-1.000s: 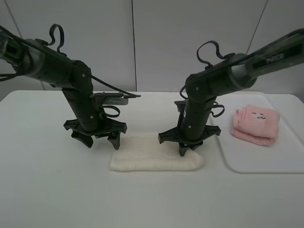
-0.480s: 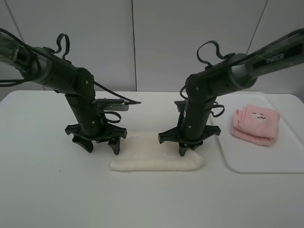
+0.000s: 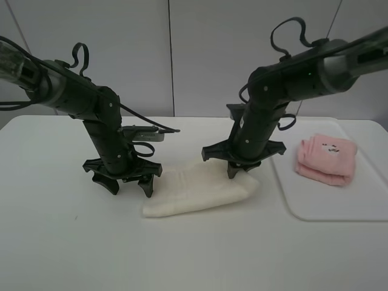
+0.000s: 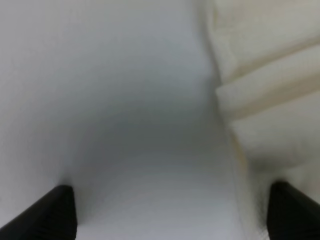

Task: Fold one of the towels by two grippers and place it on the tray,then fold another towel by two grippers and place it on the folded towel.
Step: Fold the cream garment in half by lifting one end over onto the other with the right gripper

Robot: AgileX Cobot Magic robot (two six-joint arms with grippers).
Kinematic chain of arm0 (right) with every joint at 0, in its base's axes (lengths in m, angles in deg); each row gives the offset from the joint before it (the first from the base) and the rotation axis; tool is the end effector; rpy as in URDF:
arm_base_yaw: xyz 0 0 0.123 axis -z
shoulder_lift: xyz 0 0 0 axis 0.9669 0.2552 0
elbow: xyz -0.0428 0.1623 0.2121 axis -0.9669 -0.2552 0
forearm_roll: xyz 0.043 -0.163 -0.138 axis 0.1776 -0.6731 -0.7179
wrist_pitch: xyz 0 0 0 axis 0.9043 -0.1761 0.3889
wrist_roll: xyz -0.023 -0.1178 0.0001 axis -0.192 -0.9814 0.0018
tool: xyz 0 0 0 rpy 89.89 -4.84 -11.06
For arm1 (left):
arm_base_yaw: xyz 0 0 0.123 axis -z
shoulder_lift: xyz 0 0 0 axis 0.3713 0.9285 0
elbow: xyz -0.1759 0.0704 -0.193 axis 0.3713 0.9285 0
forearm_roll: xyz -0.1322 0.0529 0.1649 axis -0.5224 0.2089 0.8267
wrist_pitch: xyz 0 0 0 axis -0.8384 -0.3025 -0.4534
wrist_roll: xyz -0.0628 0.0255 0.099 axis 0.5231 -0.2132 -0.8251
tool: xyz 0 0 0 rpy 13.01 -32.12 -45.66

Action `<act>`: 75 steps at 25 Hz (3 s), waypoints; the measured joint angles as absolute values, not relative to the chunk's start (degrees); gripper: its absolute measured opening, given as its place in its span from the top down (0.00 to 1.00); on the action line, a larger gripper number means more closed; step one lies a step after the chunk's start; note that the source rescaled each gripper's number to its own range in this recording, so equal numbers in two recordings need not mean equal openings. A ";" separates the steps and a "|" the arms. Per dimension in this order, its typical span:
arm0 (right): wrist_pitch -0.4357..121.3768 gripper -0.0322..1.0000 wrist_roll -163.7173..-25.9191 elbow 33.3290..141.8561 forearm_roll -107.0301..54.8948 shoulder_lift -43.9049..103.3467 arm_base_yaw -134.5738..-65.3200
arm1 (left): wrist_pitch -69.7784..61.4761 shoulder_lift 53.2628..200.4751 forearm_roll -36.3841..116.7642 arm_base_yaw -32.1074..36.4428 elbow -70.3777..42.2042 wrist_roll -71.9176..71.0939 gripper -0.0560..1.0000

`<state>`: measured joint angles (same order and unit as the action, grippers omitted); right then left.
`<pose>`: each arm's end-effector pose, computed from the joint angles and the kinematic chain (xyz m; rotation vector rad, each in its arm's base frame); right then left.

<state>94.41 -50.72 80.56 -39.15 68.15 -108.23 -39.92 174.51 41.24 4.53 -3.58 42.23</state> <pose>0.3031 0.1881 0.1427 -0.3825 2.8756 0.0656 0.3025 -0.1681 0.0744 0.2282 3.1064 -0.2437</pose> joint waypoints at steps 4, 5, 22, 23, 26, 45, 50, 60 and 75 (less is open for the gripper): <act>94.46 0.95 -51.16 80.56 -36.67 67.41 -108.23 | -39.92 174.51 41.22 4.53 -3.58 42.23 0.06; 94.46 0.95 -51.68 80.54 -35.26 67.41 -108.23 | -39.92 174.51 41.17 4.53 -3.58 42.23 0.06; 87.64 0.95 -71.55 80.54 -7.22 67.41 -108.67 | -39.92 174.51 41.17 4.53 -3.58 42.23 0.06; 87.20 0.95 -71.96 80.54 -7.15 67.41 -109.07 | -39.92 174.51 41.17 4.53 -3.58 42.23 0.06; 86.22 0.95 -71.96 80.54 -6.98 67.67 -110.82 | -39.92 174.51 41.17 4.53 -3.58 42.23 0.06; 76.38 0.95 -71.96 80.35 -4.09 71.98 -112.40 | -40.21 174.51 41.16 4.53 -3.58 42.18 0.06; 75.98 0.95 -71.96 80.35 -2.52 73.72 -112.40 | -40.34 174.51 41.11 4.53 -3.58 42.04 0.06; 76.57 0.95 -71.96 80.35 -0.99 75.26 -112.40 | -40.37 174.51 41.11 4.53 -3.58 42.04 0.06; 75.80 0.95 -71.96 80.35 -0.74 75.26 -112.40 | -40.43 174.51 41.11 4.53 -3.58 42.04 0.06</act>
